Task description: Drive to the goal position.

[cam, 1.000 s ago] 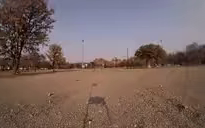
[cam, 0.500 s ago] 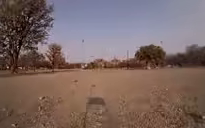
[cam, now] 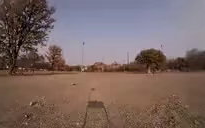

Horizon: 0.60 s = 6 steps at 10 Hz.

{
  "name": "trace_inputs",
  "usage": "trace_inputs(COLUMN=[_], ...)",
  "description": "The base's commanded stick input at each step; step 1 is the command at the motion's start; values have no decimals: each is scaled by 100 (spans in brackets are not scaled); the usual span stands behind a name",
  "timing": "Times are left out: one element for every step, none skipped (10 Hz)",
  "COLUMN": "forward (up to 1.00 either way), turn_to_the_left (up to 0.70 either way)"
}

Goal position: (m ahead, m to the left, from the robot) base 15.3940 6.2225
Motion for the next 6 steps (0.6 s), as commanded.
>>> trace_inputs(forward=[70,70,70,70,70,70], turn_to_the_left=[0,0,0,0,0,0])
